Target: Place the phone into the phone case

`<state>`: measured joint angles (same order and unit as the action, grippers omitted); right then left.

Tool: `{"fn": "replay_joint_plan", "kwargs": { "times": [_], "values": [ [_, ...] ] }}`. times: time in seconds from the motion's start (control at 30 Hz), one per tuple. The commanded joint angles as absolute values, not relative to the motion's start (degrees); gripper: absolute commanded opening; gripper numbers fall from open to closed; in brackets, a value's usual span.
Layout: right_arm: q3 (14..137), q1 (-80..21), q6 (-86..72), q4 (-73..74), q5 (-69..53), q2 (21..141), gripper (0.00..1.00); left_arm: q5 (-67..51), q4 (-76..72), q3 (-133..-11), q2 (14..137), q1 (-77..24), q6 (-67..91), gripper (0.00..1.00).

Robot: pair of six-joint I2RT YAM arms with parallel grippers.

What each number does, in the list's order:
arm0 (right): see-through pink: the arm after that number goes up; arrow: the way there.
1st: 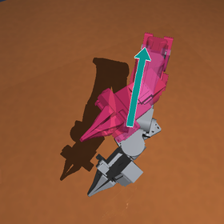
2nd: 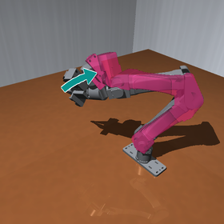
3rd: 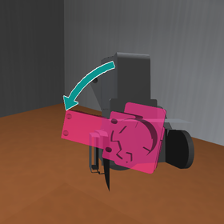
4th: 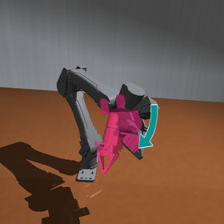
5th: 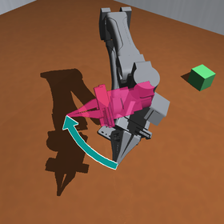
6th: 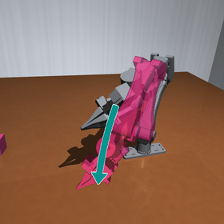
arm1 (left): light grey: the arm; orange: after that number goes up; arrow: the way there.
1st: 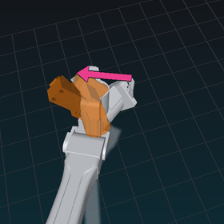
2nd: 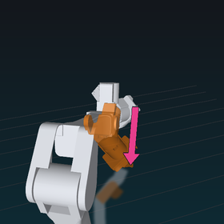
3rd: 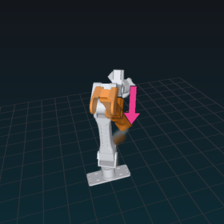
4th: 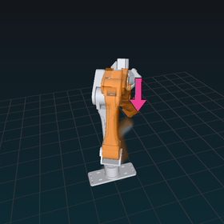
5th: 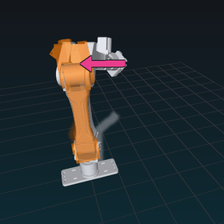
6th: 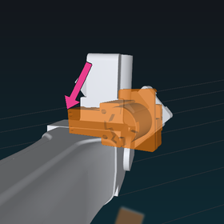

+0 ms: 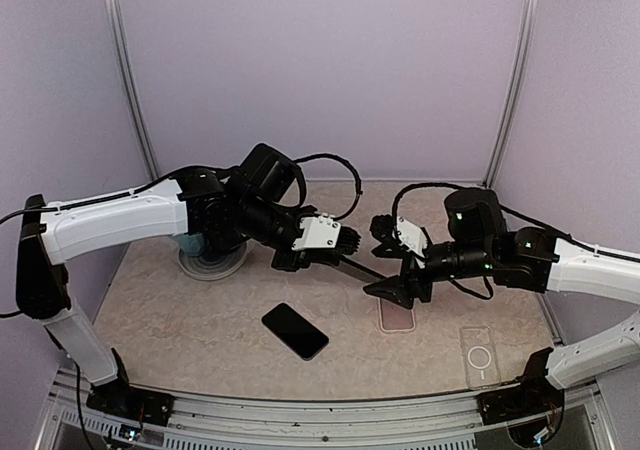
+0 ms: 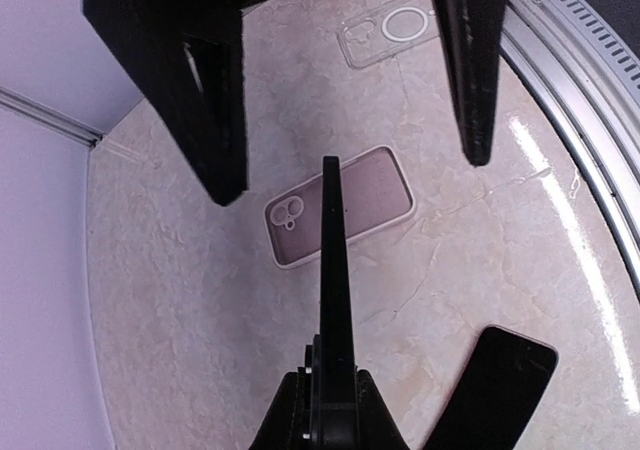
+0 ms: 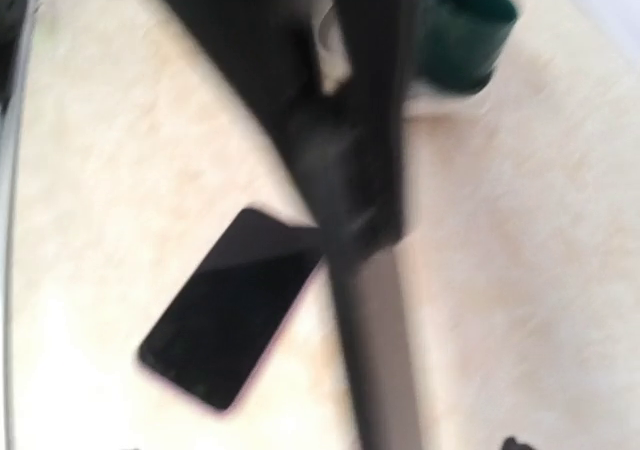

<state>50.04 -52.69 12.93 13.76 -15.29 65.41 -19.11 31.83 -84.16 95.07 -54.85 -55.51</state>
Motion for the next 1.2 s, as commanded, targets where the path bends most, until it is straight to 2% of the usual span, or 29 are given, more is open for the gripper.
{"fn": "replay_joint_plan", "kwargs": {
  "times": [0.0, 0.07, 0.17, 0.27, 0.4, 0.5, 0.53, 0.6, 0.67, 0.83, 0.93, 1.0, 1.07, 1.13, 1.17],
  "values": [
    [47.9, -51.8, 13.4, 0.8, -10.8, 64.1, 0.79, -21.6, 31.3, -84.6, 94.3, -55.1, -51.7, 0.00],
    [48.2, -50.4, 14.6, 1.9, -14.8, 65.8, 0.80, -23.5, 29.9, -83.7, 92.9, -55.0, -51.7, 0.00],
    [51.6, -49.8, 16.5, 6.6, -18.8, 70.8, 0.72, -23.2, 29.5, -84.3, 92.3, -54.9, -50.9, 0.00],
    [55.4, -49.8, 17.2, 12.2, -21.3, 74.0, 0.70, -22.1, 31.2, -85.9, 93.5, -54.6, -49.8, 0.00],
    [52.1, -49.7, 15.3, 8.5, -20.1, 71.9, 0.69, -21.6, 30.9, -86.6, 94.8, -53.9, -48.1, 0.00],
    [48.8, -49.2, 13.0, 3.6, -19.1, 70.2, 0.48, -24.6, 29.5, -86.6, 94.9, -52.9, -47.2, 0.00],
    [48.3, -49.2, 12.6, 2.9, -19.2, 70.1, 0.46, -25.6, 29.0, -86.5, 94.8, -52.7, -46.9, 0.00],
    [48.5, -49.1, 12.4, 3.1, -19.3, 70.9, 0.52, -27.0, 28.8, -86.6, 94.5, -52.6, -46.5, 0.00],
    [49.4, -48.9, 12.7, 4.0, -19.2, 71.9, 0.53, -27.8, 29.4, -87.0, 94.4, -52.5, -46.5, 0.00],
    [51.2, -48.0, 13.1, 5.1, -19.9, 73.4, 0.36, -29.0, 30.3, -87.2, 94.2, -52.5, -46.6, 0.00],
    [52.3, -47.9, 13.4, 6.7, -20.1, 74.6, 0.37, -29.6, 30.1, -86.8, 94.0, -52.5, -46.6, 0.00],
    [53.1, -47.8, 12.9, 7.1, -20.3, 75.1, 0.26, -30.0, 30.4, -87.0, 94.1, -52.4, -46.7, 0.00],
    [53.6, -47.8, 11.9, 6.8, -21.3, 75.1, 0.00, -30.0, 31.5, -87.8, 94.8, -52.5, -46.8, 0.00],
    [54.5, -47.9, 10.3, 7.2, -22.3, 74.9, 0.00, -29.9, 32.2, -88.6, 95.4, -52.5, -46.2, 0.00],
    [54.8, -47.8, 9.2, 7.5, -22.5, 74.7, 0.00, -29.9, 32.1, -88.8, 95.7, -52.5, -45.3, 0.10]
  ]
}}
